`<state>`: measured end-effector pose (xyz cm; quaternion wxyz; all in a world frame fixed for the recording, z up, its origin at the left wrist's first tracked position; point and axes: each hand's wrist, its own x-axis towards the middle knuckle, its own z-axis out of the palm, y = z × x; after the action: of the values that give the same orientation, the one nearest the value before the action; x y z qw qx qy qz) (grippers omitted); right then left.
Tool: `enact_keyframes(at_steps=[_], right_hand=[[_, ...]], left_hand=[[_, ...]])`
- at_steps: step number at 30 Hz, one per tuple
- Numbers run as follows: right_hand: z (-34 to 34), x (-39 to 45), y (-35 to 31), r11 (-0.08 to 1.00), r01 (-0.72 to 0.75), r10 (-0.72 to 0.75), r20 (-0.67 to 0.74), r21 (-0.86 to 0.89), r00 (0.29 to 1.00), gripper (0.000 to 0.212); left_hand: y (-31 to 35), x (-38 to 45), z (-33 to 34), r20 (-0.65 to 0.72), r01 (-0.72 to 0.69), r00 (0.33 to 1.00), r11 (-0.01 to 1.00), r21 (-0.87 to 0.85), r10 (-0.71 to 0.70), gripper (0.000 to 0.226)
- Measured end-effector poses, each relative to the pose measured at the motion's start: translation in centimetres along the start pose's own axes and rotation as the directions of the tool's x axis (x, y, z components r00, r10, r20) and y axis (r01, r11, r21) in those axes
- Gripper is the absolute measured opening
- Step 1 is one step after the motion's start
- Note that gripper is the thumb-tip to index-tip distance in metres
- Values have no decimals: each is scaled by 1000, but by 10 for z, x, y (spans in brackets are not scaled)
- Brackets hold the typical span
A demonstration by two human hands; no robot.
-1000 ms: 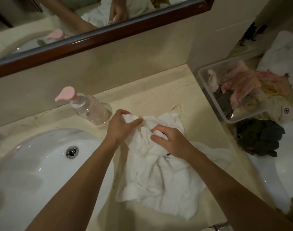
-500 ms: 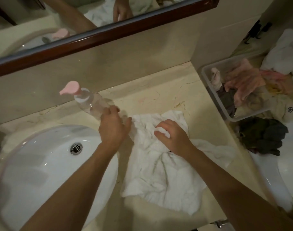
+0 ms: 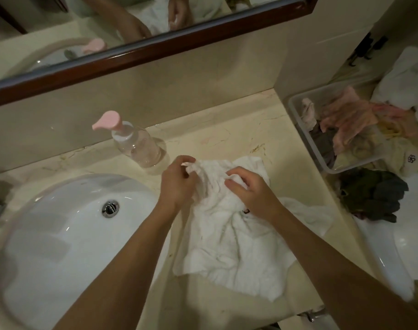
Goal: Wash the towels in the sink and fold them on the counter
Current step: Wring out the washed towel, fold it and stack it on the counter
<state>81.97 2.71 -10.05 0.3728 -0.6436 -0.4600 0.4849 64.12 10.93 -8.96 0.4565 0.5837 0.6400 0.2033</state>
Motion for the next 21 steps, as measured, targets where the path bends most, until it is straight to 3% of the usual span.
enact_keyframes(at_steps=[2, 5, 7, 11, 18, 21], right_hand=[[0, 3, -17, 993, 68, -74, 58, 98, 996, 14], [6, 10, -41, 970, 69, -113, 184, 233, 976, 18], [13, 12, -51, 955, -15, -55, 228, 297, 972, 14], [27, 7, -55, 958, -10, -28, 128, 285, 991, 11], [46, 0, -62, 993, -24, 27, -25, 120, 999, 24], [51, -2, -63, 995, -44, 54, -119, 89, 991, 28]], left_hand=[[-1, -6, -11, -9, 101, 994, 948, -302, -108, 23], [4, -16, -23, 165, 232, 973, 756, -612, -164, 22], [8, -22, -29, 203, 203, 975, 761, -616, -96, 23], [17, -32, -34, 170, 60, 985, 869, -492, 28, 14], [21, -50, -37, 186, 20, 980, 888, -459, 74, 32], [24, -58, -35, 121, -27, 989, 894, -447, 91, 23]])
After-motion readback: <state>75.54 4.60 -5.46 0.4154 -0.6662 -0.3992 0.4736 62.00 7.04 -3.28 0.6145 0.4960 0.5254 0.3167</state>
